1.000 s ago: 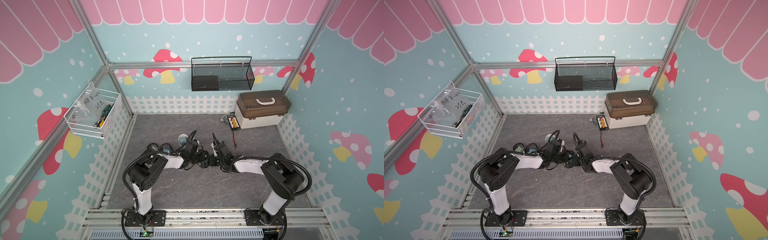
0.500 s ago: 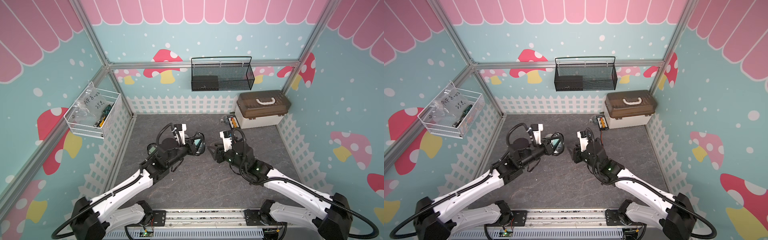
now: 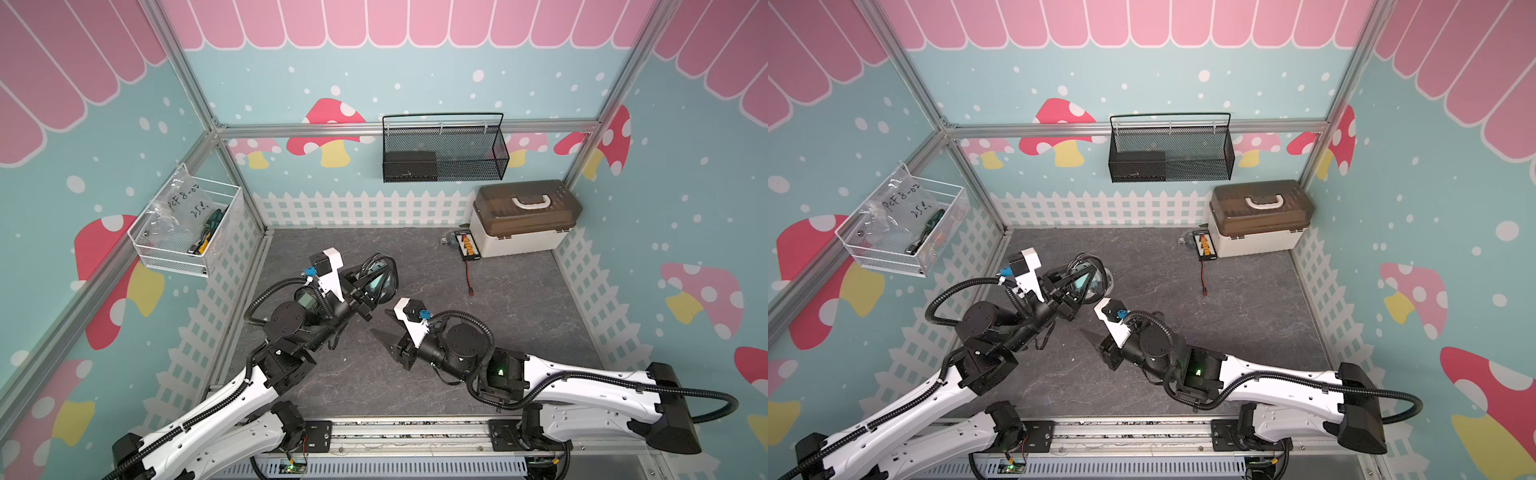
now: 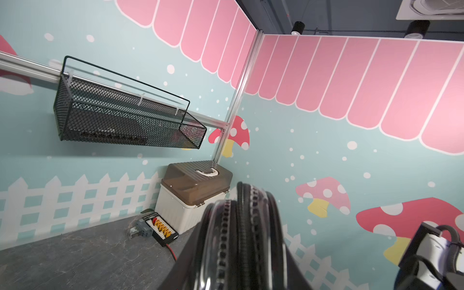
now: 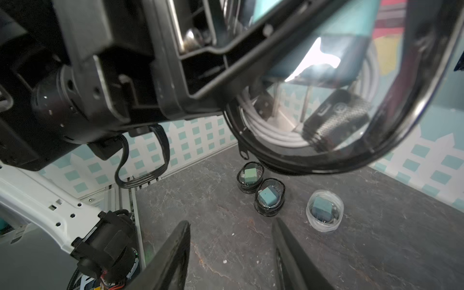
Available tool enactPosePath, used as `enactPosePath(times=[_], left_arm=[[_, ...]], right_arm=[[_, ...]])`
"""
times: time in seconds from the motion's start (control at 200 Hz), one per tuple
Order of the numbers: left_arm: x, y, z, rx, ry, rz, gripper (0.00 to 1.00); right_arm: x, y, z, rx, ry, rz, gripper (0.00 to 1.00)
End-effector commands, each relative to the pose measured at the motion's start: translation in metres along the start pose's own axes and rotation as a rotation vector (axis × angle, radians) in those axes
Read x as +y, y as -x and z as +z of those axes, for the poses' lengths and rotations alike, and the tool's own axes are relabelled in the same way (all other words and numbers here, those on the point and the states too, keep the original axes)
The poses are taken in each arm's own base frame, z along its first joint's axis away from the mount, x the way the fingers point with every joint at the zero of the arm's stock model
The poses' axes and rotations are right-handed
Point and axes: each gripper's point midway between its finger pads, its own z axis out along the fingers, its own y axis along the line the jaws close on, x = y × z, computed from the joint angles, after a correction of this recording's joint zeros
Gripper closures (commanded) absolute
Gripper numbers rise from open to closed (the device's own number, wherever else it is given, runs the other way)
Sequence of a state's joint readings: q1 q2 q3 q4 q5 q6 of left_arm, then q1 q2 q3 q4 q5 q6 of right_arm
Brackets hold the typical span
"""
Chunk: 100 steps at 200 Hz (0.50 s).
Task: Pack away charging kits
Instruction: Pick up the storage bag at the center of the board, then zip the zipper on the storage bag.
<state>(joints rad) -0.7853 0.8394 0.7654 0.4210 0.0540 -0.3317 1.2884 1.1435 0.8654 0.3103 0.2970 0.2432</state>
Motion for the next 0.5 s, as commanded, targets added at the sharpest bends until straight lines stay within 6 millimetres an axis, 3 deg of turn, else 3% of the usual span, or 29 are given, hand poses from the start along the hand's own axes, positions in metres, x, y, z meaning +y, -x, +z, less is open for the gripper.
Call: enactPosePath(times=[0.0, 0.2, 0.495], left_arm=[[-0.019, 0.022, -0.003, -0.072, -0.074, 0.089, 1.00], [-0.028, 0.021, -0.003, -0.104, -0.125, 0.125, 1.00], [-0.017, 0.014, 0.004, -0.101, -0.067, 0.122, 1.00]], right_arm=[[-0.012, 0.037, 0.000, -0.124, -0.079, -0.019, 0.50], [0.000, 0.047, 0.005, -0.178, -0.024, -0.012, 0.51], [-0.001, 0.051, 0.014, -0.193, -0.051, -0.002, 0.54]])
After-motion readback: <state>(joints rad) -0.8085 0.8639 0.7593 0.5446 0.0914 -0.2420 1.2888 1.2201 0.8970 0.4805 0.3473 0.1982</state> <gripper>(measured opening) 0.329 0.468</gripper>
